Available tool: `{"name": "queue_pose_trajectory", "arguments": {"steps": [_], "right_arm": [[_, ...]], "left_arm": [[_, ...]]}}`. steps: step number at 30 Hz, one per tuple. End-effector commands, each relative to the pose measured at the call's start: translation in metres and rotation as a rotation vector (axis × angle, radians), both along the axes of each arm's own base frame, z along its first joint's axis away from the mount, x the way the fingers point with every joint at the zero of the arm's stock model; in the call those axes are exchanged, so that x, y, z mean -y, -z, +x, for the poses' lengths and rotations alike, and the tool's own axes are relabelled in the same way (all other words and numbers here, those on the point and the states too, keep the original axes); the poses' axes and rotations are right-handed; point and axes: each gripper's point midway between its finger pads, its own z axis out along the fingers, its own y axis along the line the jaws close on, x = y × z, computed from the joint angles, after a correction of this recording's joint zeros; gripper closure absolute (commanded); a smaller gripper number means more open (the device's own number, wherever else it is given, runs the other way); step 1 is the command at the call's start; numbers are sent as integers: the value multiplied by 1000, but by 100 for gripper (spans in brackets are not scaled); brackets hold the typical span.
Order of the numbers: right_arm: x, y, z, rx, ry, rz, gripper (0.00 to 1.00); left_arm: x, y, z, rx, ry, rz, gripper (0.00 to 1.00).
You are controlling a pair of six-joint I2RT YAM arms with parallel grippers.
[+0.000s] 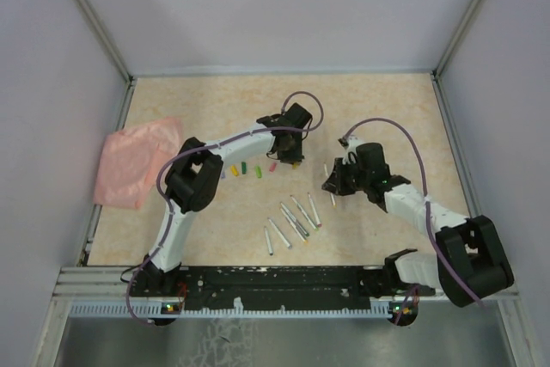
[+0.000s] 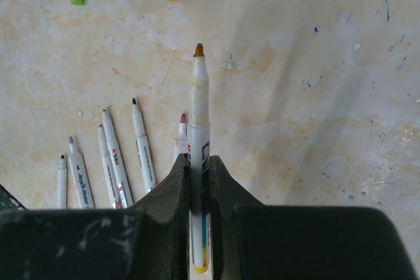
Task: Open the pen caps
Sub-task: Place the pen cap at the center of the board, then place the pen at the center of the board.
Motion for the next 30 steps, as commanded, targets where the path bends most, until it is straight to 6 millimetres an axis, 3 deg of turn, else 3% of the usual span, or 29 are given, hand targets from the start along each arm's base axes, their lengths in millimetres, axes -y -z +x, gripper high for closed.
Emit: {"name": "queue_pose_trajectory", "arguments": {"steps": [1, 7, 15, 22, 23, 27, 30], "right_arm": [[-5, -10, 13, 36, -9, 29, 100], [-6, -4, 9, 1, -22, 29, 100], [-7, 19, -1, -110, -35, 17, 100], [-5, 32, -7, -158, -25, -5, 94], [-4, 33, -7, -162, -23, -9, 93], [-3, 37, -9, -174, -16, -30, 87], [0, 39, -10, -178, -6, -46, 84]], "left_arm": [[4, -1, -3, -16, 3, -2, 68], [5, -25, 3, 32, 10, -21, 63], [-8, -110, 4, 212, 53, -81, 62], [-51, -163, -21, 389, 66, -117, 60], [-59, -177, -25, 428, 58, -136, 57], [-85, -200, -38, 529, 16, -180, 40], [-97, -214, -48, 585, 9, -236, 34]]}}
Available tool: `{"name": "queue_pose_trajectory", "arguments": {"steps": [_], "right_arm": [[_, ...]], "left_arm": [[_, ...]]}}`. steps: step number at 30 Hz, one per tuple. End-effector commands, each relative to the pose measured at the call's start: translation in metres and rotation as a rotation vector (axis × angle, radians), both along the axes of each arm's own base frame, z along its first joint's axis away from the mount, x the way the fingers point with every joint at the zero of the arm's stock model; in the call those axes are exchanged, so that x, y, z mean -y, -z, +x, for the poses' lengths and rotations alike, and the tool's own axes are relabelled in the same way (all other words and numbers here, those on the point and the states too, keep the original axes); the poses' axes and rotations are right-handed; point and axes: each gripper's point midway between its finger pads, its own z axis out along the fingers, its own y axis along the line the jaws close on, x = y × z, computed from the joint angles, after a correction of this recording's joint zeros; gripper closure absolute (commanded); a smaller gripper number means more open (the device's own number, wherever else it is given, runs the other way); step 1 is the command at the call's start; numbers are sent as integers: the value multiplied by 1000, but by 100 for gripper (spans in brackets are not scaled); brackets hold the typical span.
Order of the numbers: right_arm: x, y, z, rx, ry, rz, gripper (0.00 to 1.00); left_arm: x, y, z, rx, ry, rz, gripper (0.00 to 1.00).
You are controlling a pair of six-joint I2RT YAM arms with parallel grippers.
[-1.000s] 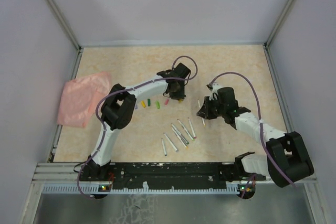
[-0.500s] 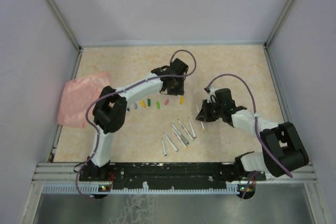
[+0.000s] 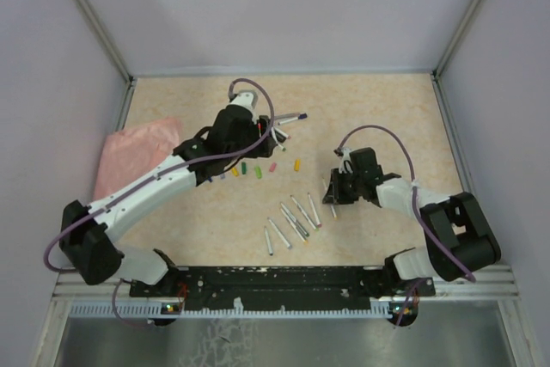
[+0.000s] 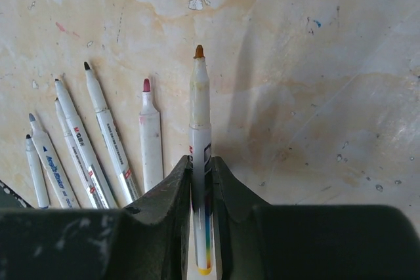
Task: Open the pen caps
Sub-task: Place the pen at the center of the board.
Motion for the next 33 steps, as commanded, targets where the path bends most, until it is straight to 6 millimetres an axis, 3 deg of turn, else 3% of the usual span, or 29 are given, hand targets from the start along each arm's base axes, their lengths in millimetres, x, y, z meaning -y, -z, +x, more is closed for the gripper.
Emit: {"name": "queue_pose_trajectory", "arguments": {"steps": [1, 9, 15, 24, 29, 32, 33], "right_arm": [[0, -10, 14, 40, 19, -13, 82], [-1, -17, 14, 54, 21, -4, 74], [-2, -35, 19, 99, 23, 8, 73], [-14, -100, 47, 311, 1, 85, 72], [-35, -144, 72, 490, -31, 216, 71], [-50, -159, 84, 578, -76, 303, 71], [-57, -155, 89, 577, -98, 321, 71]], "left_arm": [[-14, -28, -4, 130, -13, -82, 33], [-25, -27, -30, 116, 15, -148, 31], [-35, -34, -41, 126, 11, -170, 31], [-46, -37, -42, 175, -14, -179, 24], [-49, -41, -32, 219, -28, -144, 15], [-53, -41, -24, 233, -42, -119, 11], [-54, -40, -21, 234, -43, -111, 11]]}}
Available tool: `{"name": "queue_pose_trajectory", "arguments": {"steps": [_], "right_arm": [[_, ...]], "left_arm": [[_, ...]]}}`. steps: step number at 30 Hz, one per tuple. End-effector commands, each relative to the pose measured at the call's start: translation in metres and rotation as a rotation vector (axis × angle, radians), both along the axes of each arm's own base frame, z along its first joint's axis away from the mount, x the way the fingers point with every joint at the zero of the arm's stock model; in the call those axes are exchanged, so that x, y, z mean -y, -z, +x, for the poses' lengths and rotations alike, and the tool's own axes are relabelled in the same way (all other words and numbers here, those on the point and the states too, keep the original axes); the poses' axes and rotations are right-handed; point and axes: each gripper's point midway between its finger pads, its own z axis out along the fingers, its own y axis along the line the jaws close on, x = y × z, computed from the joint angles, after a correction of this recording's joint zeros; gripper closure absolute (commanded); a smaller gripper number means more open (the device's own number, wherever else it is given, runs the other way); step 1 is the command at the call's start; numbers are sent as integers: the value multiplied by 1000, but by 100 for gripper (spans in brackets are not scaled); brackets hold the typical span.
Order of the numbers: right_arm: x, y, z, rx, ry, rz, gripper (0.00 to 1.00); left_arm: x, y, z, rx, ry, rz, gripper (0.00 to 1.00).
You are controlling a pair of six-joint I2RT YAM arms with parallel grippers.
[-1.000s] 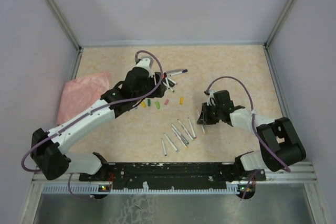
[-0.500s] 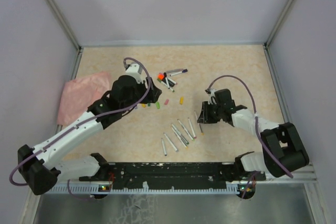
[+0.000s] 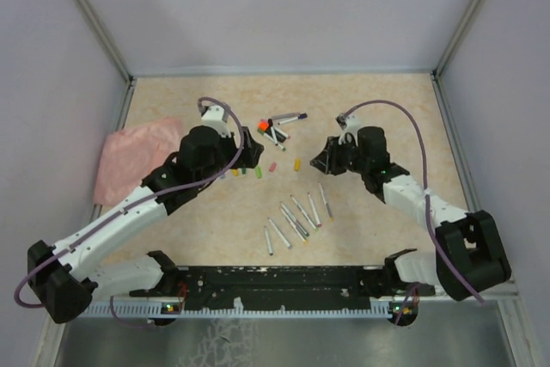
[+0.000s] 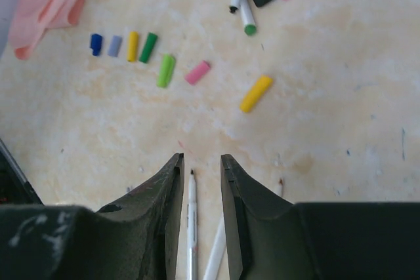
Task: Open the pen caps
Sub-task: Place the pen at the center of the board, then pick up the pen from the center of the board.
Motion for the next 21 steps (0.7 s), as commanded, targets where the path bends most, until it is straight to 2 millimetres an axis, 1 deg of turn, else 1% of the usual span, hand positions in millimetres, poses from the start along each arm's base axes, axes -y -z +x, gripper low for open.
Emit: {"name": "queue_pose_trajectory", "arguments": {"steps": [1, 5, 7, 9, 10, 13, 16, 17, 21], "right_arm": [[-36, -49, 35, 203, -112, 161, 71], [-57, -35, 64, 56, -131, 191, 68], [-69, -25, 79, -22, -138, 188, 67], [-82, -17, 94, -63, -135, 179, 67], [-89, -24, 103, -53, -134, 183, 67], [-104, -20, 122, -68, -108, 152, 67], [-118, -3, 139, -117, -89, 95, 67], [-122, 0, 143, -123, -83, 78, 67], [-134, 13, 157, -135, -61, -1, 68]], "left_arm": [[-6, -11, 18, 57, -28, 24, 11], [-17, -7, 22, 29, -42, 52, 11], [-26, -4, 25, 13, -58, 59, 11], [-37, -1, 29, 0, -73, 56, 11], [-44, 0, 32, -13, -83, 46, 11], [-59, 8, 36, -61, -94, 26, 11], [-73, 18, 35, -99, -128, 21, 11], [-75, 23, 33, -109, -132, 20, 11], [-82, 27, 33, -109, -141, 7, 11]]}}
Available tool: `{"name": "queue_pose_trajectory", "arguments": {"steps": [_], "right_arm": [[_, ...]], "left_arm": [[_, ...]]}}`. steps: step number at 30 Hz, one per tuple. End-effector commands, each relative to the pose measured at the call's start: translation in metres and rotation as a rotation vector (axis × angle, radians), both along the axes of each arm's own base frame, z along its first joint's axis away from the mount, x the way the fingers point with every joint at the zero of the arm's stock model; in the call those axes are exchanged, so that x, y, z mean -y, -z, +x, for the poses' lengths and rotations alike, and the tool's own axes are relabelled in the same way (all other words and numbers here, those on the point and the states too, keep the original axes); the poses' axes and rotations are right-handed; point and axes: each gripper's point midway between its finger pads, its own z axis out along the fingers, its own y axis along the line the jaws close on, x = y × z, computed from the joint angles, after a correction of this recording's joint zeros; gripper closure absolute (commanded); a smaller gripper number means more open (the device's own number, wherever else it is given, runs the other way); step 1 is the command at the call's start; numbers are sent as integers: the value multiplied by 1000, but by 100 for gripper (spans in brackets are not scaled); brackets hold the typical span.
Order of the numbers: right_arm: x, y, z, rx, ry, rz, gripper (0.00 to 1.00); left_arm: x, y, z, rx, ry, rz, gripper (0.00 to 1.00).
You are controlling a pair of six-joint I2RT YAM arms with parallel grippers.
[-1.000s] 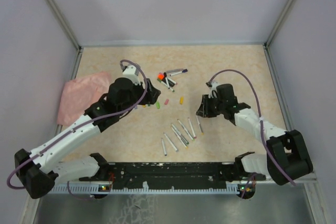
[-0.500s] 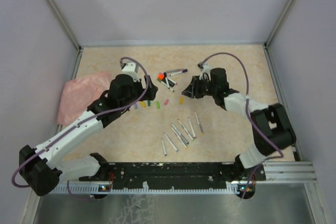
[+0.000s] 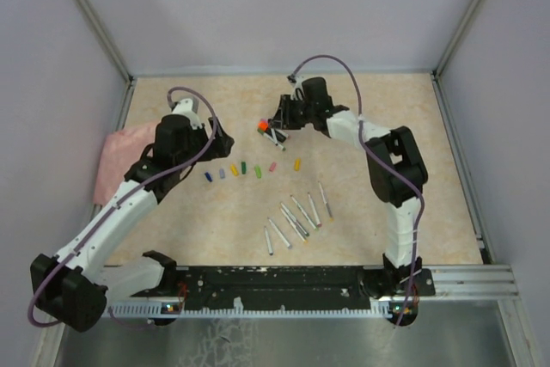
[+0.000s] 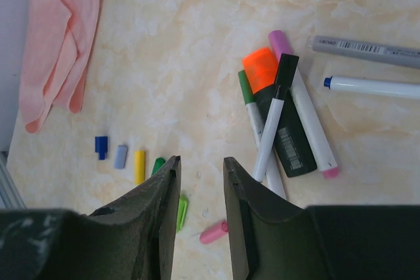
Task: Open the pen caps
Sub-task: Pick up the pen from the center of the board.
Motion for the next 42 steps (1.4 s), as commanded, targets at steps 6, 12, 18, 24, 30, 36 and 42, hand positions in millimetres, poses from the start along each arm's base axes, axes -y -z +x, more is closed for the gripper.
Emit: {"name": "queue_pose_trajectory", "arguments": {"steps": [6, 12, 18, 24, 30, 36, 42], "right_arm": [[-9, 21, 27, -14, 74, -187, 74], [-10, 37, 34, -18, 70, -248, 75], [-11, 44, 39, -22, 68, -266, 76], [-18, 50, 39, -27, 50, -271, 77], [-17, 58, 39, -41, 44, -297, 80], [-16, 61, 37, -33, 36, -324, 88], [-15, 63, 35, -15, 23, -372, 92]], "left_arm": [[-3, 7, -7, -30, 25, -33, 11], [-1, 10, -2, -47, 42, -28, 12], [-5, 13, -3, -49, 36, -24, 11], [-8, 14, -2, -51, 30, -20, 11], [-9, 16, -2, -55, 30, -20, 11], [-10, 16, -1, -56, 27, -24, 11], [-9, 16, -3, -57, 31, -28, 11]]}}
